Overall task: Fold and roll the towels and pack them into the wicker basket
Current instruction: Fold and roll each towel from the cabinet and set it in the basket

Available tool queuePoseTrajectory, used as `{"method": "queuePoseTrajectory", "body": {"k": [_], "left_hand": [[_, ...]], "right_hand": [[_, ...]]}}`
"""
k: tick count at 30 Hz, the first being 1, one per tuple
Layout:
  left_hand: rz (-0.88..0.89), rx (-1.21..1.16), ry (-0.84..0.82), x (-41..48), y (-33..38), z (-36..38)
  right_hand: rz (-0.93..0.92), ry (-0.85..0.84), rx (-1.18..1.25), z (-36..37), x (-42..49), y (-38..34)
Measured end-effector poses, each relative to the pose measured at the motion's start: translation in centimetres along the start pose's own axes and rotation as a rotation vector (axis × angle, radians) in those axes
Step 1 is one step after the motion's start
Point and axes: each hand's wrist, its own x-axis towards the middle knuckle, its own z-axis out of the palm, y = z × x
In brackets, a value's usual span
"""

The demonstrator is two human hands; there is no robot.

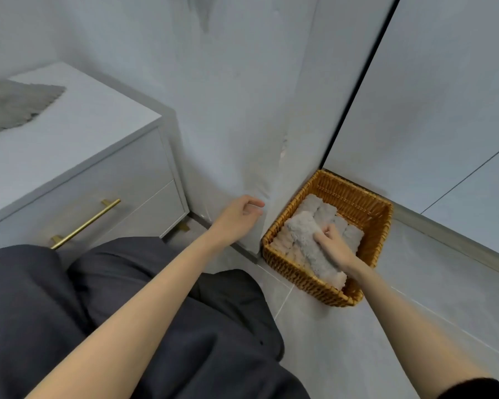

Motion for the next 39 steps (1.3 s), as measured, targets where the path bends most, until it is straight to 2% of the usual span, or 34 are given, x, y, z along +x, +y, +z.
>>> {"method": "queuePoseTrajectory", "body": {"k": [6,10,16,24,27,30,34,39], "left_hand": [[-0.012,0.005,-0.078,2.6,0.1,3.8],[-0.015,0.033,-0.119,3.6,-0.3,5.3],[-0.002,0.047,-0.184,6.0,-0.8,7.1],[-0.003,0.075,-0.216,8.8,-1.7,8.5],[-0.021,0.081,-0.222,9.6,-2.3,8.9],[-0.037,0.082,-0.227,10.2,-2.8,9.3],[-0.056,0.066,-0.237,10.6,-3.2,9.9],[-0.060,0.059,-0.246,10.4,-3.5,10.5]], "right_hand": [[0.222,0.340,0.271,-2.3,2.6,5.1],[0.391,0.475,0.383,-3.4,5.2,7.6],[0.481,0.564,0.515,-4.4,10.3,10.4],[0.558,0.561,0.607,-3.7,16.2,13.0],[0.549,0.561,0.561,-3.0,17.5,14.0],[0.550,0.540,0.339,-2.3,18.3,14.9],[0.499,0.477,0.237,-1.6,18.4,15.9],[0.484,0.373,-0.158,-1.3,18.0,15.7]]}}
